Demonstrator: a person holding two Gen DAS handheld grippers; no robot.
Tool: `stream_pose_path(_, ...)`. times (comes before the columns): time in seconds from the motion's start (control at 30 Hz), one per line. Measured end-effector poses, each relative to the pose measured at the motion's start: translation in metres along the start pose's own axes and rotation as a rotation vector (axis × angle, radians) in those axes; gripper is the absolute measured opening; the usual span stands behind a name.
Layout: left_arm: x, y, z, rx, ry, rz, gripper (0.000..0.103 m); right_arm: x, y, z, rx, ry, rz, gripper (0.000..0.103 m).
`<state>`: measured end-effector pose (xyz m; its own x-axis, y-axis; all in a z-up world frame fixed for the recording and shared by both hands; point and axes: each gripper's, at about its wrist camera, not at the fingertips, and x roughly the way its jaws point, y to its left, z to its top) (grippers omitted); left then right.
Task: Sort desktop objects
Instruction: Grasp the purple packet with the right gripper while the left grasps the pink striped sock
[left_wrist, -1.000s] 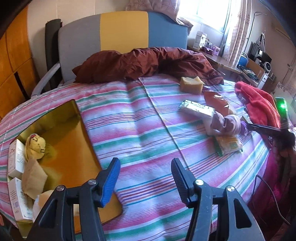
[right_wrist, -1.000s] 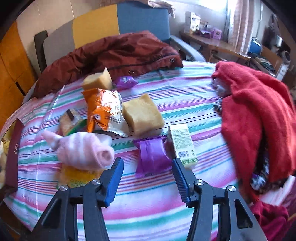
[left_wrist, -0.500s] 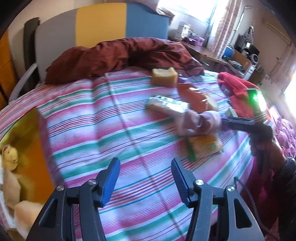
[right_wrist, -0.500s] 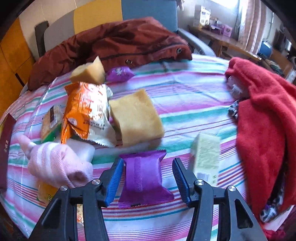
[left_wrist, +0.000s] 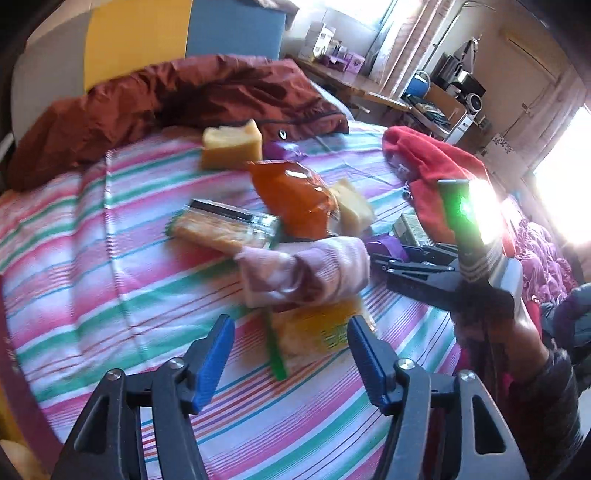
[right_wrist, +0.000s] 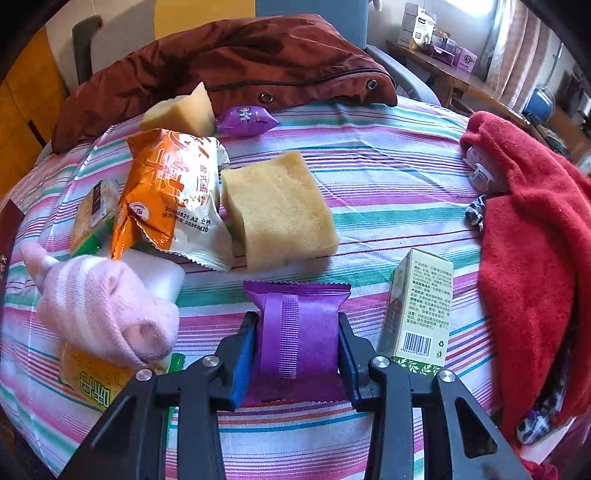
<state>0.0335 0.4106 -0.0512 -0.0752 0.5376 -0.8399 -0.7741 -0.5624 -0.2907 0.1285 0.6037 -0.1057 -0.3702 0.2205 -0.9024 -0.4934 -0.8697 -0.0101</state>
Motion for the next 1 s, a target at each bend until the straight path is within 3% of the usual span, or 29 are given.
stream_pose_path(0.17, 0.025, -0.011, 0.016, -0.029, 0.007, 0.005, 0.082, 0.001, -0.002, 0.002, 0.006, 0.009, 0.008, 0.04)
stream_pose_path(0.33, 0.039, -0.023, 0.028, 0.006, -0.016, 0.045, 0.085, 0.002, -0.002, 0.003, 0.008, 0.016, 0.011, 0.04)
stream_pose_path(0.5, 0.066, -0.041, 0.036, 0.114, 0.009, 0.106, 0.085, 0.003, -0.003, 0.004, 0.01, 0.021, 0.014, 0.04)
stream_pose_path(0.57, 0.074, -0.044, 0.036, 0.156, 0.002, 0.144, 0.077, 0.003, -0.003, 0.004, 0.01, 0.021, 0.015, 0.04)
stream_pose_path(0.6, 0.075, -0.043, 0.037, 0.164, 0.003, 0.128, 0.067, 0.003, -0.003, 0.004, 0.017, 0.021, 0.009, 0.04)
stream_pose_path(0.67, 0.079, -0.041, 0.036, 0.179, 0.002, 0.113, 0.059, 0.003, -0.002, 0.004, 0.008, 0.02, 0.005, 0.04)
stream_pose_path(0.83, 0.073, -0.037, 0.034, 0.186, -0.014, 0.067, 0.05, 0.003, 0.0, 0.003, -0.01, 0.014, -0.005, 0.04)
stream_pose_path(1.0, 0.044, -0.035, 0.025, 0.192, -0.067, 0.042, 0.049, 0.002, 0.002, 0.003, -0.017, -0.001, -0.015, 0.038)
